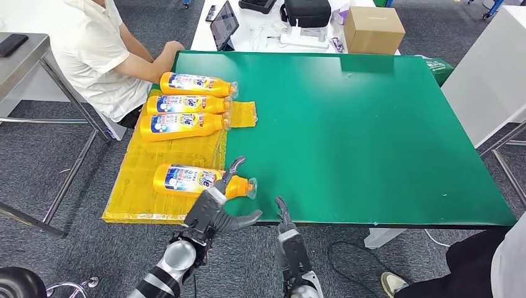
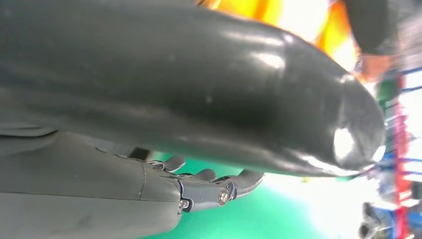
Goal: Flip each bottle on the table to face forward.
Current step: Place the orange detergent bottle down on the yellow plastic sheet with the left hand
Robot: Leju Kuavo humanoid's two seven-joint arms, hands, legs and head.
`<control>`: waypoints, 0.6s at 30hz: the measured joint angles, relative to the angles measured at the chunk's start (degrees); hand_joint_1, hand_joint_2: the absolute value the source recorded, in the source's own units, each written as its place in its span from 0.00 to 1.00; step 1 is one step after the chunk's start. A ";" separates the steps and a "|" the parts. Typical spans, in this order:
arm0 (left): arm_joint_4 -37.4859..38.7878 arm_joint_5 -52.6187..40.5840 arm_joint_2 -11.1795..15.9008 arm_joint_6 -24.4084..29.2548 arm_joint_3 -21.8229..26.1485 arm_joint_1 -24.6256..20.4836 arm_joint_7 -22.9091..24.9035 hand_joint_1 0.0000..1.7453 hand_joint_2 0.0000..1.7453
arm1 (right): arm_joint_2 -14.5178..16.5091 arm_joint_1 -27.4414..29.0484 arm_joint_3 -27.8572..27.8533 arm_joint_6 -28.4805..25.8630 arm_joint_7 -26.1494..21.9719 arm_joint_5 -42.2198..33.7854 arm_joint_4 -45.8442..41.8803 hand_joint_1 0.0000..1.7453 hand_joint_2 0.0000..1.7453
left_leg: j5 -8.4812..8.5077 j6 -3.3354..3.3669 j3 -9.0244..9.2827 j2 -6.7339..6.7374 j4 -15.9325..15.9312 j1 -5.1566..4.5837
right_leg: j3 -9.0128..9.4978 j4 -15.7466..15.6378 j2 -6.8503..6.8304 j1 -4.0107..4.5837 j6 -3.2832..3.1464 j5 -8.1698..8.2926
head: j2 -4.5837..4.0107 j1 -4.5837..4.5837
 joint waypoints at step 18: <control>-14.15 15.55 0.01 7.37 1.38 11.93 -4.36 0.00 1.00 | -2.65 5.74 4.37 -18.57 -0.13 2.12 -21.12 0.00 0.00 | -0.03 0.01 -0.06 0.12 -0.01 0.01 | -0.07 -0.01 0.01 0.01 0.00 -0.01 | 0.00 -0.01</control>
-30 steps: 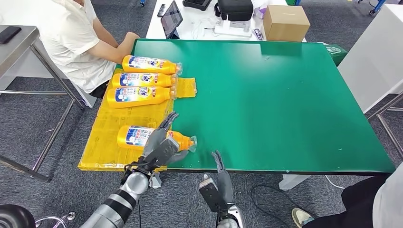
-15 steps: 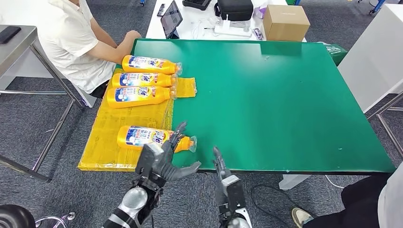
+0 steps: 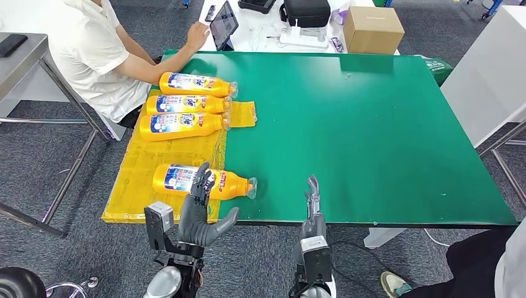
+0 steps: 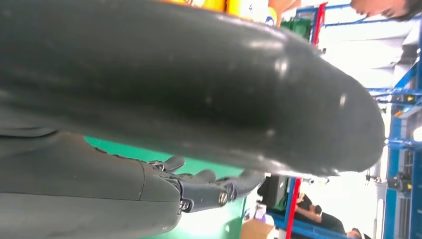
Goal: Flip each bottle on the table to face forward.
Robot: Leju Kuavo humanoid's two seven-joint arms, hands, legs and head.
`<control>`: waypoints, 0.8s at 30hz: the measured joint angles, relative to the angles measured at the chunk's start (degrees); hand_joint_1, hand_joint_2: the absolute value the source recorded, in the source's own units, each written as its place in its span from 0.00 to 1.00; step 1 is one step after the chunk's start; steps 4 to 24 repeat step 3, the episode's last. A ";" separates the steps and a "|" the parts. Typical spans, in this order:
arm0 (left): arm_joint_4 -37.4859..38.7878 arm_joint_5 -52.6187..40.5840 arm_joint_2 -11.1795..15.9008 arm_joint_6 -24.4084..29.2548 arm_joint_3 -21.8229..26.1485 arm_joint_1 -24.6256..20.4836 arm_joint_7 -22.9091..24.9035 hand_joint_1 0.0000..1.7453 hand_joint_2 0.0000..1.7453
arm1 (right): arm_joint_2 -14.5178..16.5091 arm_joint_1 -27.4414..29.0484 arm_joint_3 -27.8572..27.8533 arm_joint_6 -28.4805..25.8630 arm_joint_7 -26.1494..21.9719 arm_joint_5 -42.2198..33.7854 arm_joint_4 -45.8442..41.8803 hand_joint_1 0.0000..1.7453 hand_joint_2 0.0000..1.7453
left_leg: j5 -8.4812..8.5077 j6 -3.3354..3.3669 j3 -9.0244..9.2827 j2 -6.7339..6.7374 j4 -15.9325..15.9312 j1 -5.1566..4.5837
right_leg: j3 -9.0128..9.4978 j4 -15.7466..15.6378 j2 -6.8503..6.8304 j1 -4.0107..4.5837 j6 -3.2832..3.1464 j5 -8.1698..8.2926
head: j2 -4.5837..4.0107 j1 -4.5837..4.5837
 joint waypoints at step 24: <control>-1.12 -2.07 0.24 1.05 0.19 1.34 -1.69 0.00 1.00 | 0.23 -0.44 0.85 -3.52 0.01 0.26 1.73 0.00 0.00 | 0.00 0.00 -0.01 0.00 0.00 0.00 | -0.01 0.00 0.00 0.00 0.00 0.00 | 0.00 0.00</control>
